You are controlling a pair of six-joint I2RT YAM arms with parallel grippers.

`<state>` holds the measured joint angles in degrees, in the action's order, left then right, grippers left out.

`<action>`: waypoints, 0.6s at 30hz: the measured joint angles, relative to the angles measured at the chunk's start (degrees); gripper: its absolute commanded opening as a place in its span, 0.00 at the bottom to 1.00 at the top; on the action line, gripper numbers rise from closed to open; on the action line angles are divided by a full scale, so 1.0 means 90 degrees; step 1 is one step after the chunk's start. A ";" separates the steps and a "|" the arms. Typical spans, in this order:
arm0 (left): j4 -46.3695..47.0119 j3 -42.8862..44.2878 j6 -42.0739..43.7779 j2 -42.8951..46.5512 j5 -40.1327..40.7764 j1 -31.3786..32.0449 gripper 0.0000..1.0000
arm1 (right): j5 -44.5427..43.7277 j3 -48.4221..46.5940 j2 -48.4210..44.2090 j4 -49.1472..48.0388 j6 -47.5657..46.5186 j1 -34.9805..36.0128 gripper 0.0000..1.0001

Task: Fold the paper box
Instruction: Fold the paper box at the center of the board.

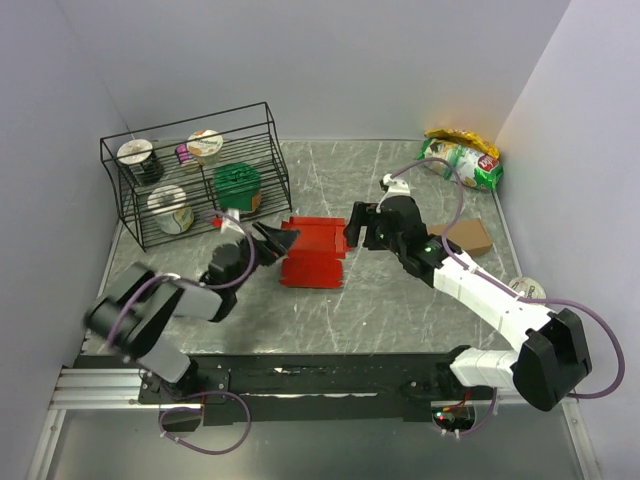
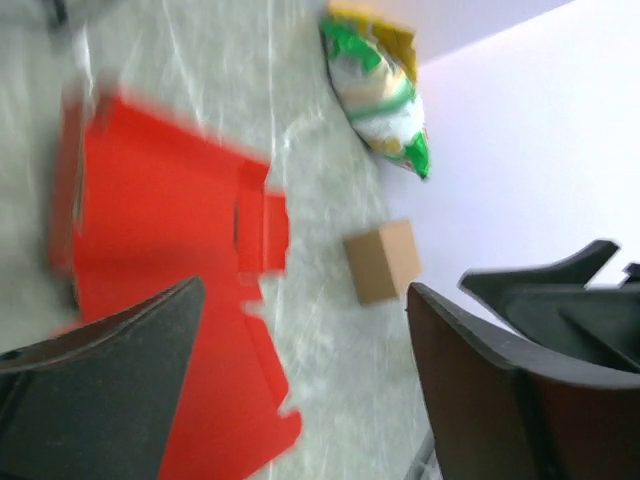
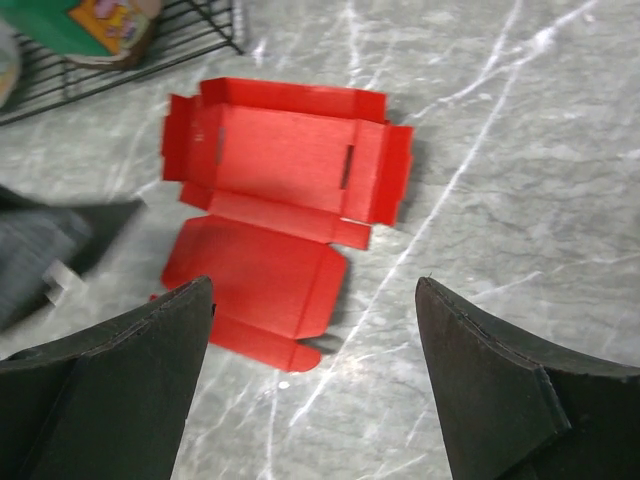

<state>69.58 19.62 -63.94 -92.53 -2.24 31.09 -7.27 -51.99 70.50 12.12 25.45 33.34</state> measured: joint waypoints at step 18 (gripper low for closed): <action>-0.6103 0.3602 0.3589 -0.0889 -0.1370 -0.1396 0.82 | 0.1069 0.0121 -0.0063 -0.0155 0.0126 -0.0027 0.82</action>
<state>14.66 52.03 -31.64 -100.53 -14.57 18.52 2.35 -50.89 69.93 10.72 26.59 33.10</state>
